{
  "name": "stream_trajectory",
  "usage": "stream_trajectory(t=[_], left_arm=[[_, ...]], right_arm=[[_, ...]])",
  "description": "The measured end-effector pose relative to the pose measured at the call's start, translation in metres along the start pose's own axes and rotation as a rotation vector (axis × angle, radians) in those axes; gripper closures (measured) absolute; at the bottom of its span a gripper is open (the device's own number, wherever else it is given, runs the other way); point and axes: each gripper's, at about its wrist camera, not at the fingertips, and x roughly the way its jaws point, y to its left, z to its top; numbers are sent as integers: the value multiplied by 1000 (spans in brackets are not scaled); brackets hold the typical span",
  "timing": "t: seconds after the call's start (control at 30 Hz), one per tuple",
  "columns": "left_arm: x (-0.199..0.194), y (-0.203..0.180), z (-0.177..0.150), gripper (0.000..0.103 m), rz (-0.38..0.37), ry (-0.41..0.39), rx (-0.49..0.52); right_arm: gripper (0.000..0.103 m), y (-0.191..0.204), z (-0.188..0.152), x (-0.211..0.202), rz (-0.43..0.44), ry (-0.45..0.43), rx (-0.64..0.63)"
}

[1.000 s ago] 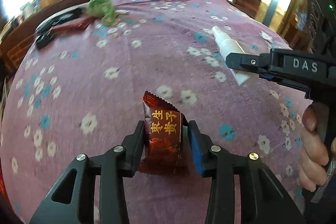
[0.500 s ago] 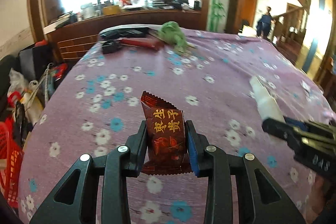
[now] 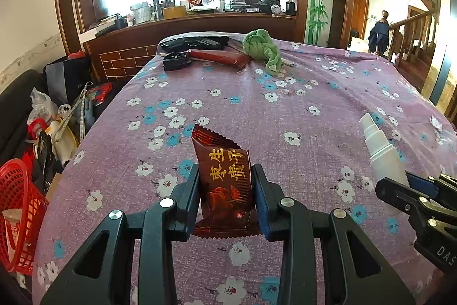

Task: Collect trash
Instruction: 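Hold the spray bottle and candy packet above the bed in both tools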

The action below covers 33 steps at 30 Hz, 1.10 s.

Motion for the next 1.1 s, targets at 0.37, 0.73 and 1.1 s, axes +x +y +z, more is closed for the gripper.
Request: stream_trajectory(t=[0.37,0.73,1.1], left_arm=[[-2,-3,-1,70,21,-12,16],[-2,-3,-2,70,31,-11,22],[-4,-2,-4,70,58,-10,23]], right_arm=[[70,5,-1,1,8,0,-19],[70,7,-2,0,13,-5,-25],[70,6,0,-4,6,-31,-24]])
